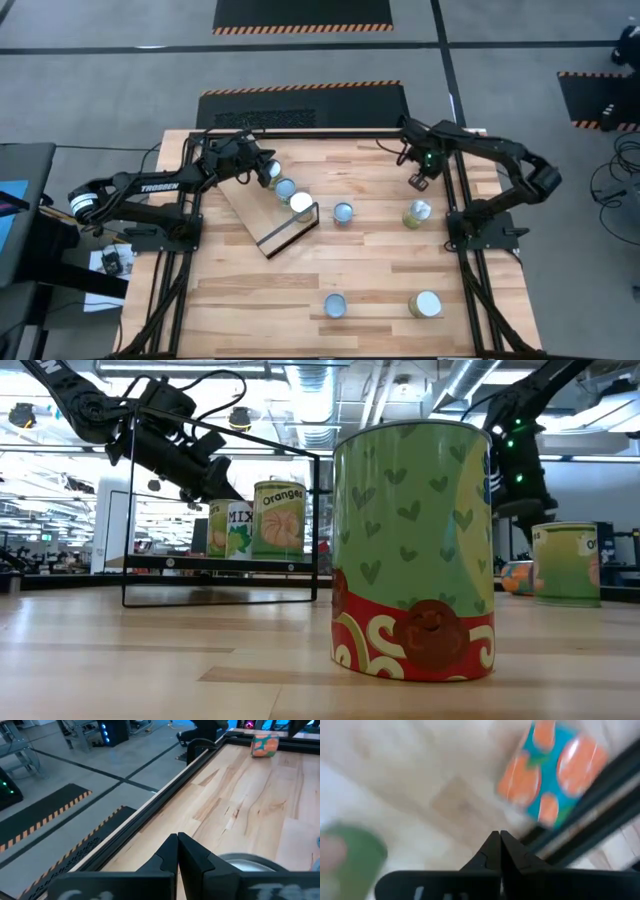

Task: Pick and place cans onto a shelf
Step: Adjust the small canned oranges on the shelf

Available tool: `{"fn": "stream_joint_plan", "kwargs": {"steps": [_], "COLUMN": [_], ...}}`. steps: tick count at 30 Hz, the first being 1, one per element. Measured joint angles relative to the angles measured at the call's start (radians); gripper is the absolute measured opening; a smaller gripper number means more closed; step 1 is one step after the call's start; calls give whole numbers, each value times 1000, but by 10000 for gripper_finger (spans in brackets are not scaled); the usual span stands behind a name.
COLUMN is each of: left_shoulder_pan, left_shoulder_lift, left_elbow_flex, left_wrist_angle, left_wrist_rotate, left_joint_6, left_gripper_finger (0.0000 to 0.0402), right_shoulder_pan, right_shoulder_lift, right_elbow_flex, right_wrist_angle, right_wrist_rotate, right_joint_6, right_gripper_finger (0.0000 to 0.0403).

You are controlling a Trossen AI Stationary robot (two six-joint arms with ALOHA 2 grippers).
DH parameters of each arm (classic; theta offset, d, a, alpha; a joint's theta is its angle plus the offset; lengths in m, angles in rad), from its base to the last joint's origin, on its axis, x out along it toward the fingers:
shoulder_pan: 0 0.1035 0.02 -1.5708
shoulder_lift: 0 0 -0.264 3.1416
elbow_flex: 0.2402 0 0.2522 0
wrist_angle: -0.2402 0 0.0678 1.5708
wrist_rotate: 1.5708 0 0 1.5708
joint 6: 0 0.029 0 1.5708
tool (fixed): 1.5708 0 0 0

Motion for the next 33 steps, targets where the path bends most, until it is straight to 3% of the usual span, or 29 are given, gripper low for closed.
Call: {"fn": "stream_joint_plan", "kwargs": {"steps": [6, 20, 26, 29, 33], "left_shoulder_pan": [0, 0, 0, 0, 0], "left_shoulder_lift": [0, 0, 0, 0, 0], "left_elbow_flex": [0, 0, 0, 1, 2], "left_wrist_angle": [-3, -6, -10, -13, -14], "left_wrist_rotate": [-1, -9, -9, -9, -8], "left_joint_6": [5, 8, 8, 8, 23], "left_gripper_finger": [0, 0, 0, 0, 0], "right_shoulder_pan": [-16, 132, 144, 92, 54], "right_shoulder_lift": [1, 0, 0, -1, -1], "right_elbow_flex": [2, 1, -21, -21, -21], "right_wrist_angle": [16, 51, 57, 60, 27], "right_wrist_rotate": [111, 266, 228, 159, 153], "right_joint_6": [-56, -348, -400, -337, -247], "right_gripper_finger": [29, 167, 177, 172, 151]}}
